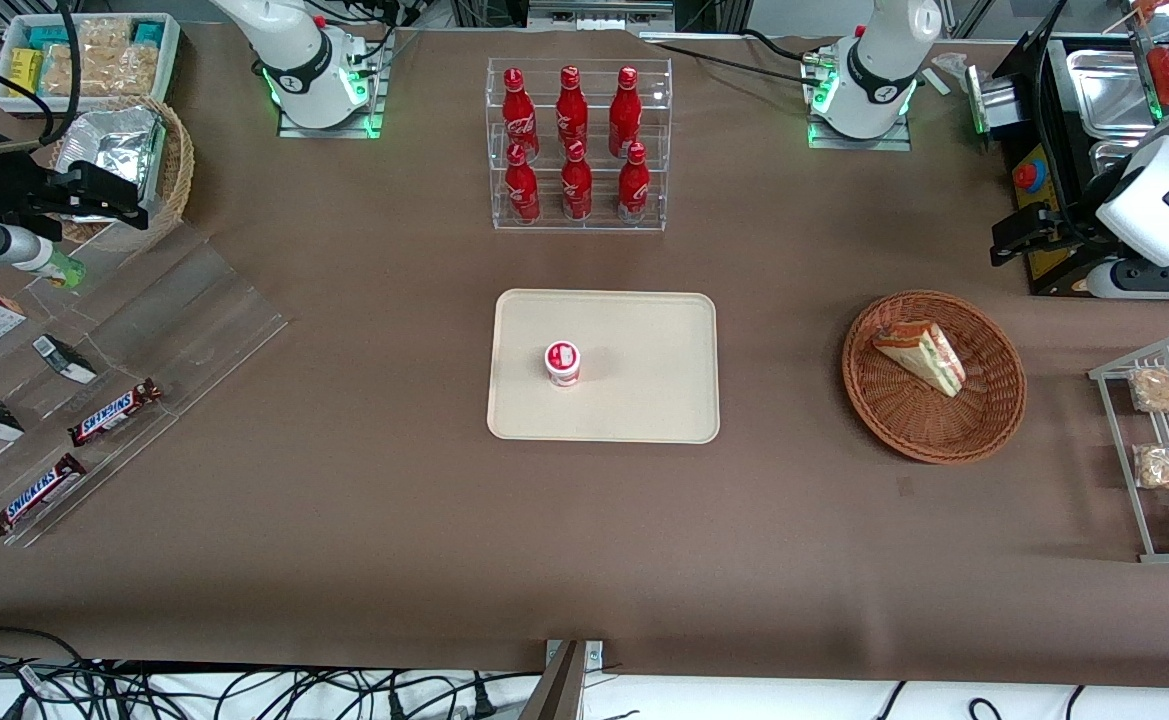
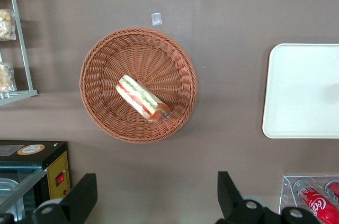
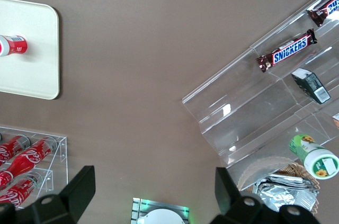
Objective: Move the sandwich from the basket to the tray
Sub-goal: 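Move the left gripper toward the wicker basket with the sandwich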
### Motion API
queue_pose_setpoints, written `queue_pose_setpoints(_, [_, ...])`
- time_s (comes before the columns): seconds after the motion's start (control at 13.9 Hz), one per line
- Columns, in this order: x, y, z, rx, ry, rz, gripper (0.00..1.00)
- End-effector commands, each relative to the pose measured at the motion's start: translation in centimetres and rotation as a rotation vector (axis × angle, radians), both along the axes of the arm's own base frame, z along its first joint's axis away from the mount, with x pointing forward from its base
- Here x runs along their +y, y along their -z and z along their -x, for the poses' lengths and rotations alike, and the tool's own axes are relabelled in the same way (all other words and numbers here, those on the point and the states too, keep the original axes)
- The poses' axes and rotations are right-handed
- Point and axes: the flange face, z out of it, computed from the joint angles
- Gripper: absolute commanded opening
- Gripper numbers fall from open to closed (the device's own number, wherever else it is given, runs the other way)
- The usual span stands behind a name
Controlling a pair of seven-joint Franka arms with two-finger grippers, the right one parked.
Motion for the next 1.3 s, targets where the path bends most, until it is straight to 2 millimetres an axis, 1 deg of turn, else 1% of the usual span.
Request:
queue_pose_setpoints(0.0, [0.4,-0.7,0.2,0.018,0.051,0.026,1.00])
queue_pose_setpoints(0.14, [0.8,-0.4,0.0,0.024,0.032,0.020,1.00])
queue_pose_setpoints(0.22, [1.4,-0.1,-0.2,0.025,0.018,0.017,1.00])
queue_pose_setpoints(0.29, [2.1,0.7,-0.3,0.036,-0.002,0.015,1.00])
queue_pose_setpoints(0.43, [2.3,2.5,-0.6,0.057,-0.058,0.006,1.00])
queue_pose_setpoints(0.58, [2.6,5.3,-0.6,0.072,-0.161,-0.037,1.00])
queue_pose_setpoints(0.72, [2.4,8.0,-0.6,0.065,-0.298,-0.098,1.00])
queue_pose_setpoints(0.94, [2.1,12.9,-0.2,0.037,-0.478,-0.118,1.00])
queue_pose_setpoints(1.08, [2.2,15.7,0.2,0.005,-0.552,-0.161,1.00])
queue_pose_setpoints(1.22, [2.2,18.3,0.6,-0.020,-0.594,-0.163,1.00])
